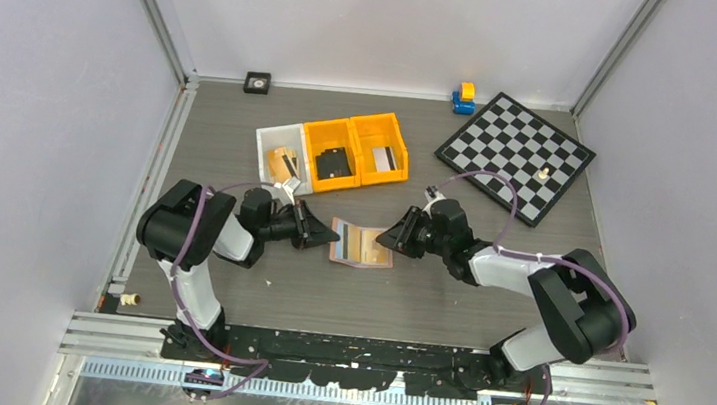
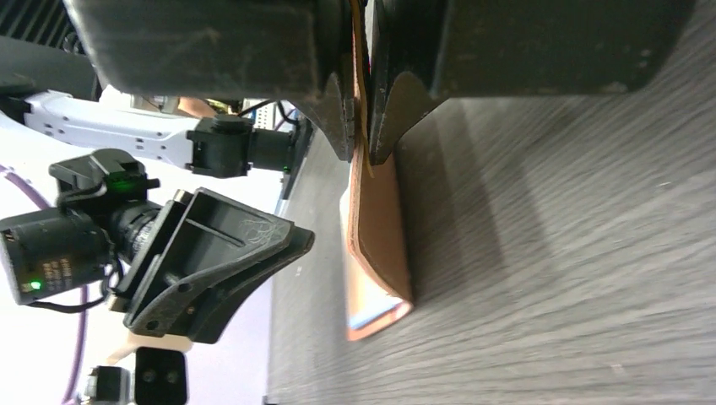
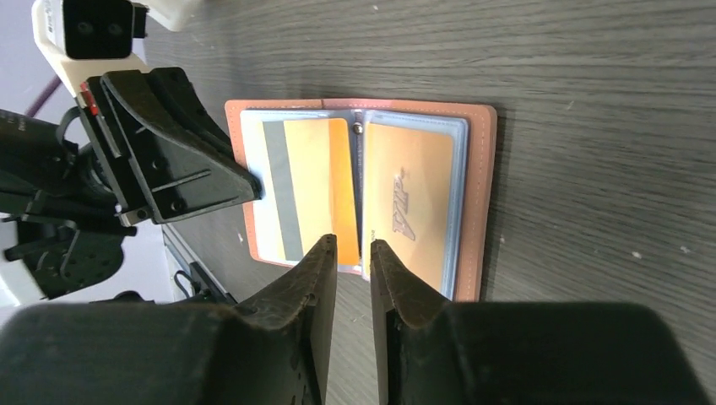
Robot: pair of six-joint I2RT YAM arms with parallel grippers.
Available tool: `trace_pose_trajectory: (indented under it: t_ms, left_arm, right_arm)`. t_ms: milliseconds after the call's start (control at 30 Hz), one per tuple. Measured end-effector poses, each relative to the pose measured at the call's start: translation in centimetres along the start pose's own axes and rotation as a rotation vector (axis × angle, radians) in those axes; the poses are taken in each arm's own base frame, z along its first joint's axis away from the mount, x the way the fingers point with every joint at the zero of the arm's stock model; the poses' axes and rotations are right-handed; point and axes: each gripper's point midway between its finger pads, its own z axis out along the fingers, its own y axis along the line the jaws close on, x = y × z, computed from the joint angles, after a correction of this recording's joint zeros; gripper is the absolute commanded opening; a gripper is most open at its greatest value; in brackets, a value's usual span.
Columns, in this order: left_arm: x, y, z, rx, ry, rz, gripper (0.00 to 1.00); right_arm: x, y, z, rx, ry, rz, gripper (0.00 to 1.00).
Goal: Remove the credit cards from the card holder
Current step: Remove the credit card from the card holder.
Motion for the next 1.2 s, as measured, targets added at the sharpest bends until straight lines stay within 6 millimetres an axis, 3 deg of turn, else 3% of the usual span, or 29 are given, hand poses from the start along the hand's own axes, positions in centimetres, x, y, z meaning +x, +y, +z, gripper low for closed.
trace_pose_trajectory:
  t_ms: [300, 400, 600, 700, 967, 1200]
  left_arm:
    - [-0.1, 2.7, 0.0, -0.151, 0.017, 0.016, 0.0]
    - [0.1, 3.1, -0.1, -0.17, 0.026, 0.013, 0.09]
    - [0.2, 3.0, -0.1, -0.166, 0.032, 0.015, 0.39]
    - [0.1, 2.6, 0.0, -0.148, 0.028, 0.016, 0.42]
    - [0.9, 2.0, 0.8, -0.113, 0.059, 0.013, 0.36]
    - [1.5, 2.1, 1.2, -0.104, 0.088, -0.016, 0.04]
  right_arm:
    - [0.5, -1.0, 1.7, 0.037, 0.054, 0.019, 0.12]
    - [0.7, -1.2, 2.2, 0.051, 0.073, 0.018, 0.09]
    - [1.1, -2.0, 3.5, 0.082, 0.106, 0.024, 0.05]
    - [1.1, -1.8, 4.2, 0.071, 0.123, 0.036, 0.04]
    - [1.2, -1.7, 4.4, 0.064, 0.13, 0.045, 0.04]
    - [1.2, -1.6, 4.4, 0.064, 0.131, 0.047, 0.04]
